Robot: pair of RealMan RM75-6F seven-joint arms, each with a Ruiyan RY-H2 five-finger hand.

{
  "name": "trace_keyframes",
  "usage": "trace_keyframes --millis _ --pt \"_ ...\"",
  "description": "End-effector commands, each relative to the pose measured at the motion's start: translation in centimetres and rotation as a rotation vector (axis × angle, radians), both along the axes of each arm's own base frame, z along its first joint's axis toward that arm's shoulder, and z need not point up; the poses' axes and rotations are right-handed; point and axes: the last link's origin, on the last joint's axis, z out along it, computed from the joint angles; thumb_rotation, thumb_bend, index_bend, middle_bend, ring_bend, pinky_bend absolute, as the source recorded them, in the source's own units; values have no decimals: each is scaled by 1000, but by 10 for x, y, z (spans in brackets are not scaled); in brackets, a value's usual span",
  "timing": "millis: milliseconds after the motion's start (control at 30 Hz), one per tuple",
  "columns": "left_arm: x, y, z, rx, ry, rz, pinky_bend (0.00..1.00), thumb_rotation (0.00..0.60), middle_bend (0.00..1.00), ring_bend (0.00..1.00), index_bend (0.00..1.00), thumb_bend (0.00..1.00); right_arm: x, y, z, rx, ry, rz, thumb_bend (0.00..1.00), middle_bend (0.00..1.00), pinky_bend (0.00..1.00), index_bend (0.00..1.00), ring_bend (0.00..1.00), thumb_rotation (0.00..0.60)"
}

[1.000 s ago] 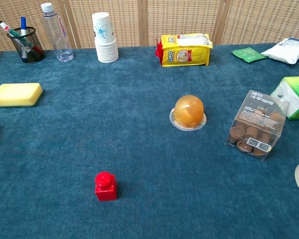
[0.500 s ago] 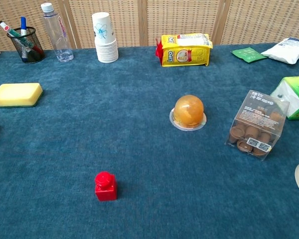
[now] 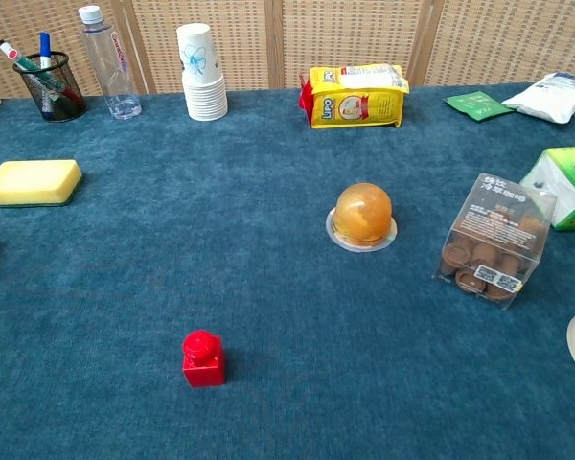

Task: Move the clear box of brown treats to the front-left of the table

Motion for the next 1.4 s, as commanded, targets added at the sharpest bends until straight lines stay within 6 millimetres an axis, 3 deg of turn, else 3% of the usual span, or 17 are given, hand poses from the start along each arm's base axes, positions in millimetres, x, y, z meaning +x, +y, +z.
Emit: trace_keyframes --millis 33,400,1400 --pt "1 2 2 5 -2 -1 64 600 154 61 241 154 8 -5 -15 65 5 19 248 240 230 142 145 477" --pt "-3 6 -3 -17 -8 11 64 600 153 61 241 153 22 -24 -41 142 24 39 246 240 241 138 145 477" --pt "-6 7 -5 -26 -10 18 64 600 152 60 241 154 4 -52 -45 138 104 -11 249 254 243 150 147 476"
